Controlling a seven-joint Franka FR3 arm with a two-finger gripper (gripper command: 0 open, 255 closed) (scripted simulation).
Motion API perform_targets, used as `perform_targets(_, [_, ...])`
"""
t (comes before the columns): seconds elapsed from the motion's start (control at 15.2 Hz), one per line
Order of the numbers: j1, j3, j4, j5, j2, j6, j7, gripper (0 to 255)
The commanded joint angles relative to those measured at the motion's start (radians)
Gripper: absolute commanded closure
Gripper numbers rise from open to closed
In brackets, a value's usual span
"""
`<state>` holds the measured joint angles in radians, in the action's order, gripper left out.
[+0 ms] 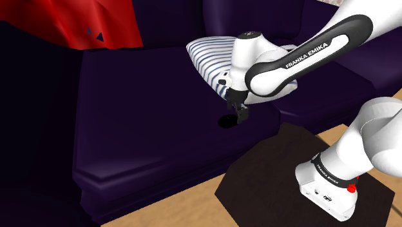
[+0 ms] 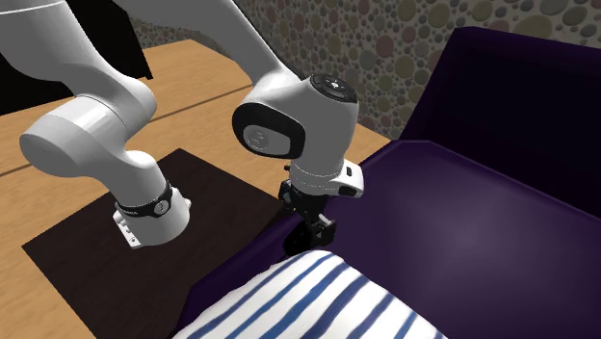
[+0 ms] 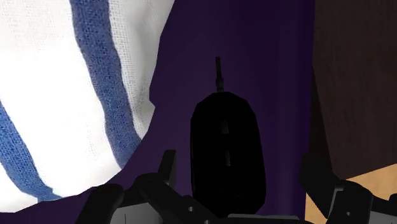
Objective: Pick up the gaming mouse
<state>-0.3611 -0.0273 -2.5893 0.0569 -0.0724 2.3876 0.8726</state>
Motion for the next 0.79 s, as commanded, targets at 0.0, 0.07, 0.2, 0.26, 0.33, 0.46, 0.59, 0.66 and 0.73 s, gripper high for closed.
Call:
perform_targets(0.0, [-0.001, 0.001, 0.0, 0.001, 0.032, 0.031, 0.002, 0])
perform_targets(0.07, [-0.001, 0.001, -0.002, 0.002, 0.045, 0.047, 0.002, 0])
perform_targets(0.2, [0.0, 0.001, -0.005, 0.003, 0.072, 0.077, 0.0, 0])
perform_targets(0.26, [0.0, 0.001, -0.007, 0.004, 0.094, 0.101, -0.001, 0])
perform_targets(0.33, [0.0, 0.001, -0.007, 0.004, 0.094, 0.101, -0.001, 0])
perform_targets(0.46, [0.001, 0.001, -0.005, 0.005, 0.099, 0.103, 0.0, 255])
perform_targets(0.59, [0.0, 0.001, -0.006, 0.004, 0.098, 0.104, -0.001, 255])
perform_targets(0.66, [0.0, 0.002, -0.005, 0.004, 0.099, 0.104, -0.002, 255])
perform_targets(0.73, [0.0, 0.002, -0.006, 0.004, 0.099, 0.104, -0.002, 255])
